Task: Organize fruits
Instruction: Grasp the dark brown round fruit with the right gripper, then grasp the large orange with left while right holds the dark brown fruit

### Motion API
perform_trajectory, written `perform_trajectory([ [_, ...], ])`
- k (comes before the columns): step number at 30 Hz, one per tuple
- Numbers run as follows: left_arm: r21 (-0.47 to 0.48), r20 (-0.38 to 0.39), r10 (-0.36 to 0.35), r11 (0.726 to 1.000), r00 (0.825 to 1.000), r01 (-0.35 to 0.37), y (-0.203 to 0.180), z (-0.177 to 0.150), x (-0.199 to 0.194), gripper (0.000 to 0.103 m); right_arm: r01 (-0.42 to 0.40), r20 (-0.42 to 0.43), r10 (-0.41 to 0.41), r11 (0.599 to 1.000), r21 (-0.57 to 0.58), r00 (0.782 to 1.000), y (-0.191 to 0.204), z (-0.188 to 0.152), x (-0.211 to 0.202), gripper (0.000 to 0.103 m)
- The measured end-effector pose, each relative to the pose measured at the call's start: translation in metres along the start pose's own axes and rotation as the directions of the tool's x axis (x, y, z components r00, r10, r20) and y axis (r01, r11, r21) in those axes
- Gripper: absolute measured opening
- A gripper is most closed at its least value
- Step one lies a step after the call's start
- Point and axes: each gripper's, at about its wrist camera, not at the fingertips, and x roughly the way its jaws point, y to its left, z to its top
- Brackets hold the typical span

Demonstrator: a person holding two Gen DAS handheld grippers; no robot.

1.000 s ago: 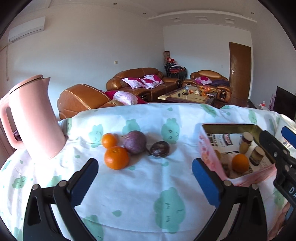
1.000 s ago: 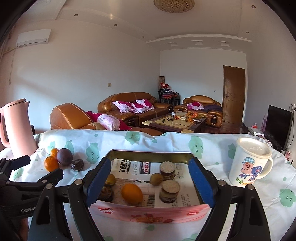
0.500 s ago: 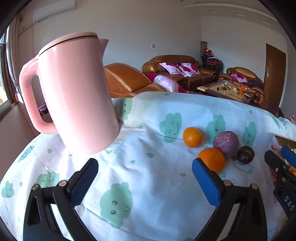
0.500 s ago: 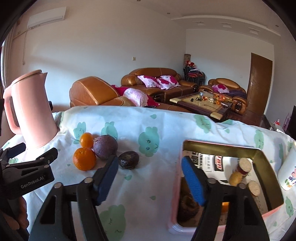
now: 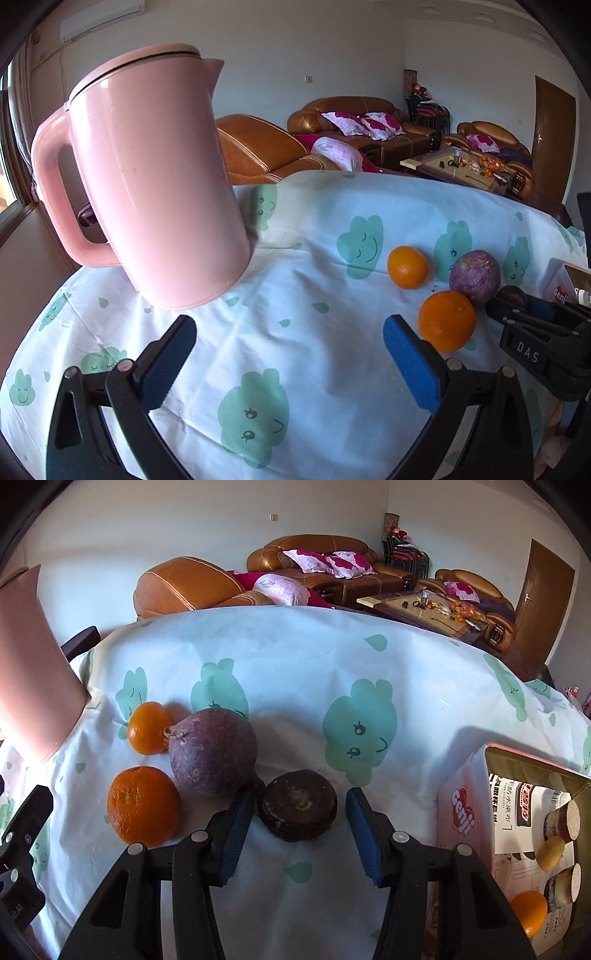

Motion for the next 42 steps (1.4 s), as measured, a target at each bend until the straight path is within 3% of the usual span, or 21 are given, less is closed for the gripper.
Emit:
perform_trajectory([
  [4, 0.010, 0.015, -0.034, 0.999, 0.999, 0.034, -0.003, 0.000, -0.002, 0.103, 0.011, 0.121, -0.010, 1.000, -0.010, 0.993, 0.004, -0.009, -0.029, 0.040],
  [8, 0.010, 0.054, -0.173, 0.985, 0.983, 0.173, -0.010, 0.002, -0.015, 0.103, 0.007, 0.281, -0.005, 1.000, -0.005, 0.960, 0.002, -0.034, -0.075, 0.040],
  [11, 0.067, 0.055, -0.228, 0.972, 0.972, 0.224, -0.027, 0.001, -0.018, 0.103, 0.004, 0.336, -0.004, 1.000, 0.000, 0.942, -0.001, -0.051, -0.097, 0.040],
  [14, 0.112, 0.030, -0.228, 0.968, 0.973, 0.223, -0.047, 0.001, -0.013, 0.098, -0.008, 0.354, -0.001, 1.000, 0.024, 0.935, -0.006, -0.060, -0.110, 0.040],
  [17, 0.144, -0.029, -0.251, 0.957, 0.968, 0.252, -0.068, 0.007, -0.002, 0.084, -0.029, 0.353, 0.013, 0.999, 0.040, 0.935, -0.012, -0.064, -0.114, 0.040],
  [22, 0.213, -0.083, -0.201, 0.953, 0.976, 0.215, -0.096, 0.017, 0.020, 0.074, -0.066, 0.321, 0.038, 0.995, 0.076, 0.946, -0.021, -0.064, -0.107, 0.040],
  [25, 0.240, -0.114, -0.206, 0.944, 0.972, 0.228, -0.102, 0.015, 0.028, 0.063, -0.082, 0.301, 0.052, 0.993, 0.088, 0.952, -0.025, -0.066, -0.103, 0.040],
  [26, 0.242, -0.124, -0.228, 0.937, 0.966, 0.252, -0.103, 0.014, 0.029, 0.052, -0.085, 0.296, 0.055, 0.992, 0.090, 0.954, -0.025, -0.065, -0.102, 0.040],
  [27, 0.244, -0.122, -0.235, 0.935, 0.964, 0.259, -0.103, 0.014, 0.028, 0.049, -0.087, 0.292, 0.057, 0.992, 0.091, 0.955, -0.026, -0.066, -0.101, 0.040],
  [32, 0.203, -0.114, -0.257, 0.940, 0.960, 0.276, -0.096, 0.016, 0.026, 0.048, -0.091, 0.284, 0.062, 0.992, 0.092, 0.957, -0.027, -0.066, -0.098, 0.040],
  [42, 0.033, 0.051, -0.200, 0.979, 0.978, 0.199, -0.052, 0.014, 0.000, 0.048, -0.064, 0.310, 0.041, 0.996, 0.064, 0.950, -0.020, -0.067, -0.104, 0.040],
])
